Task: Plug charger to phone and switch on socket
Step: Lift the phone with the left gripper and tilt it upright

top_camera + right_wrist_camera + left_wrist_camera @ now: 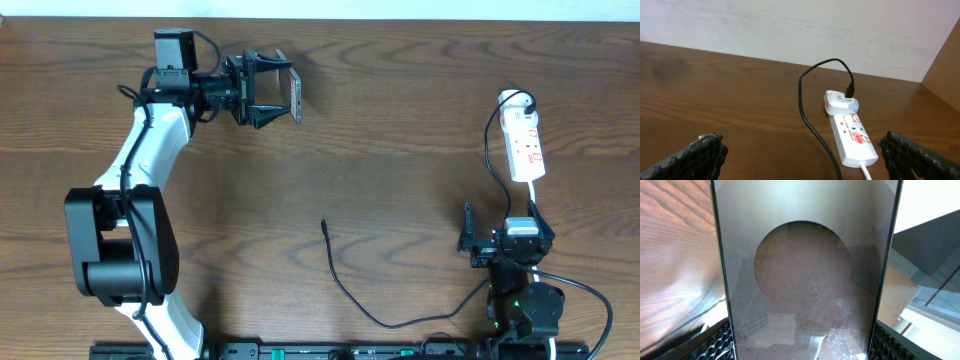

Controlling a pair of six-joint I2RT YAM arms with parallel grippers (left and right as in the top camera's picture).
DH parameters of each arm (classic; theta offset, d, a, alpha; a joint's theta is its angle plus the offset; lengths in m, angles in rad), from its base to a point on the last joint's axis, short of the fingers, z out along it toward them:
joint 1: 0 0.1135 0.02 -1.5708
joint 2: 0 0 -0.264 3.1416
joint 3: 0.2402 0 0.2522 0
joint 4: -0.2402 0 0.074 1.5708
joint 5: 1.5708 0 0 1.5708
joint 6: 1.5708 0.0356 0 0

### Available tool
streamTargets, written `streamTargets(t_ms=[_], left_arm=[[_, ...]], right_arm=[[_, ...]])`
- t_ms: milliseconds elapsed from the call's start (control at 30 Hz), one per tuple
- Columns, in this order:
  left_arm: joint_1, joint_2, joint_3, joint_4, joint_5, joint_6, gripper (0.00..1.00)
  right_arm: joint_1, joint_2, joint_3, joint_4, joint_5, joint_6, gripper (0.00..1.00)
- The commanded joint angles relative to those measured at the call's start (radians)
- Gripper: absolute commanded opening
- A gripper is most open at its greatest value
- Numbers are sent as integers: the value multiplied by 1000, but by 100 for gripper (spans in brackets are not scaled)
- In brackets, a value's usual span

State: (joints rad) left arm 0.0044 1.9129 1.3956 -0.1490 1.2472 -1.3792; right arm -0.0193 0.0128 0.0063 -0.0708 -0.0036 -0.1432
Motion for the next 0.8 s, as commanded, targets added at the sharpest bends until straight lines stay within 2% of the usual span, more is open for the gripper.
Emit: streamTargets(t_ms=[0,767], left_arm=[[2,-36,27,11,55,-48,7],[2,-36,27,61,55,-48,7]], right_arm=[[-5,-4,-1,-5,5,-11,99],[-5,-4,-1,-5,5,-11,99]])
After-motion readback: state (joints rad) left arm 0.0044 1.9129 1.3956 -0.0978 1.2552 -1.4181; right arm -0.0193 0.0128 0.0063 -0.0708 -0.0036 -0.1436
